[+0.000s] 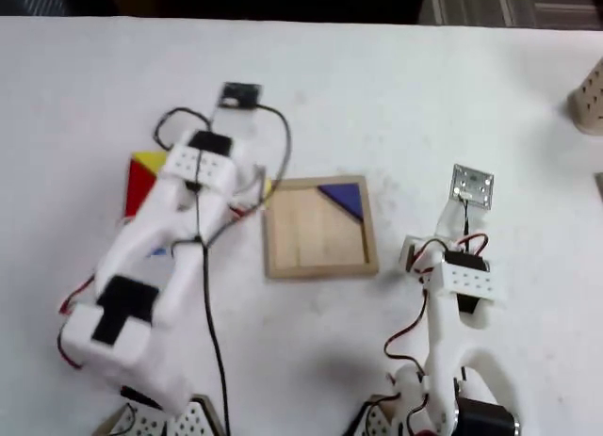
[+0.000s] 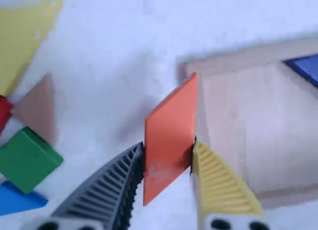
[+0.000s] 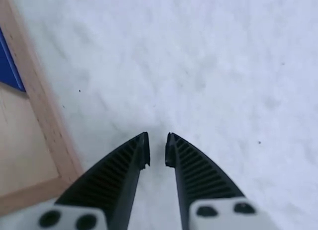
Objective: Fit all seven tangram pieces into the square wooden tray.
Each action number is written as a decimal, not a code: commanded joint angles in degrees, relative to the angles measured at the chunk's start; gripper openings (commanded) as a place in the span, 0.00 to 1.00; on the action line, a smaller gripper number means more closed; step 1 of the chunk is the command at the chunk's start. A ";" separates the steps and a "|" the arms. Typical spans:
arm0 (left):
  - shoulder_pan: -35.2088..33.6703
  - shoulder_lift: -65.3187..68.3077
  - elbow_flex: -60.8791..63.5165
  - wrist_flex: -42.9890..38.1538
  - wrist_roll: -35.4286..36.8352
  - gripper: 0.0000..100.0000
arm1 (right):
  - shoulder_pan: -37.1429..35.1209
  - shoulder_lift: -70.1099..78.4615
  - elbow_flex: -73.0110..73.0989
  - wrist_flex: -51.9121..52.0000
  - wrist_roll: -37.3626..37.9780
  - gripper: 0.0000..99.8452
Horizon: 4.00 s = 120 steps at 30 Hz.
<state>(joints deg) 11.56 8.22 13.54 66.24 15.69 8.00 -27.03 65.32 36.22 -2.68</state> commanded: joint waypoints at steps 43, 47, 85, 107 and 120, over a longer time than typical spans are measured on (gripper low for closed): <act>19.47 -18.07 20.48 -16.97 -10.90 0.03 | -0.48 -2.15 -0.26 -0.84 0.70 0.06; 19.65 -17.80 26.55 -23.56 -8.18 0.08 | -0.48 -2.15 -0.26 -0.84 0.70 0.06; 15.60 1.54 6.15 -12.84 -1.93 0.02 | -0.40 -2.15 -0.26 -0.84 0.70 0.06; 11.74 16.22 -9.32 -13.19 -1.49 0.02 | -0.40 -2.15 -0.26 -0.84 0.70 0.06; 12.44 5.85 -1.67 -15.12 -1.58 0.02 | -0.48 -2.15 -0.26 -0.84 3.87 0.06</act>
<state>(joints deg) 23.87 18.51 10.90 54.64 13.67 8.00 -27.03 65.32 36.22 -0.04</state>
